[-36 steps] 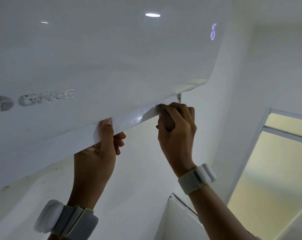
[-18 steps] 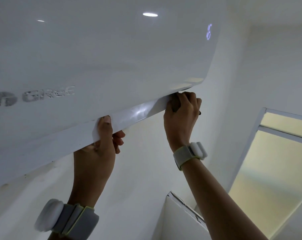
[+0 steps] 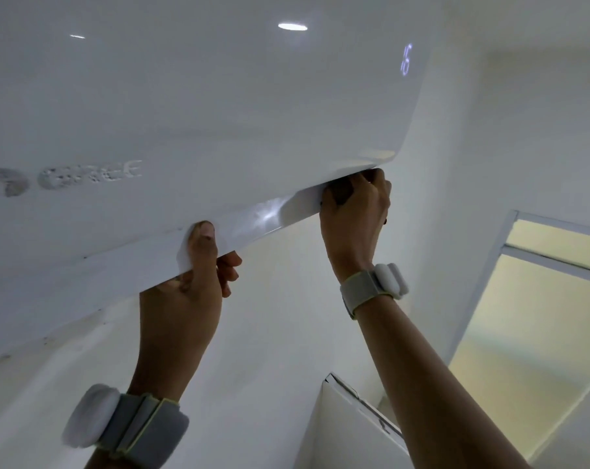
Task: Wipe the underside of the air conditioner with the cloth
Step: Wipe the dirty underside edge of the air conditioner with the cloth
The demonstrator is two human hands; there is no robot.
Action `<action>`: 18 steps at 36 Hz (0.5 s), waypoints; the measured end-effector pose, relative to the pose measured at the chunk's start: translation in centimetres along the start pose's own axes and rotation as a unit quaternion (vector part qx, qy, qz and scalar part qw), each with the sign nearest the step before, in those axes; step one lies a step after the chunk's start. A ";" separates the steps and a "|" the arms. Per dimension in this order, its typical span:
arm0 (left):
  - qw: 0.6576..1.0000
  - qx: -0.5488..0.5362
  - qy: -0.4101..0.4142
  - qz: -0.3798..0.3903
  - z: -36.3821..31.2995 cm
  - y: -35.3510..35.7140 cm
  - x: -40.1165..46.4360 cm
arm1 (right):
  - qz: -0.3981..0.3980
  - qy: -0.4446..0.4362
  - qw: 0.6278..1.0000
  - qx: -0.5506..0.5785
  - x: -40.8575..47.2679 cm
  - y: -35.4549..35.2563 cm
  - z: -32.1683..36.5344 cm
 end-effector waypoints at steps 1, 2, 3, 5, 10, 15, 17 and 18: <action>1.000 0.002 0.002 -0.001 0.0 -0.1 0.0 | 0.004 0.005 1.000 -0.008 0.1 0.0 -0.2; 1.000 0.003 0.003 -0.001 0.0 -0.1 0.0 | 0.008 0.008 1.000 -0.018 0.2 -0.1 -0.4; 1.000 0.005 0.002 -0.003 0.0 -0.1 0.0 | 0.013 0.007 0.999 -0.031 0.3 -0.1 -0.6; 1.000 0.005 -0.002 -0.003 0.0 -0.1 -0.1 | 0.021 0.004 0.998 -0.059 0.4 0.0 -0.6; 1.000 -0.003 -0.008 -0.007 -0.1 0.0 -0.2 | 0.021 0.026 0.993 -0.117 0.0 -0.4 -1.1; 1.000 -0.004 -0.018 -0.001 0.0 -0.2 -0.2 | 0.052 0.106 0.986 -0.118 -1.3 -1.0 -4.4; 1.000 -0.005 -0.017 0.001 0.0 -0.2 -0.1 | 0.028 0.105 0.989 -0.099 -1.7 -1.7 -4.5; 1.000 -0.003 -0.015 0.000 0.1 -0.1 -0.1 | 0.019 0.095 0.991 -0.090 -1.8 -1.9 -4.2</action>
Point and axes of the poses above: each hand's wrist, its own x-axis towards the middle knuckle, its own y-axis out of the palm, z = x × y, the point moved 5 cm from there along x, towards the middle knuckle, and after that the axes turned 5 degrees about -y, right-handed, at the moved point
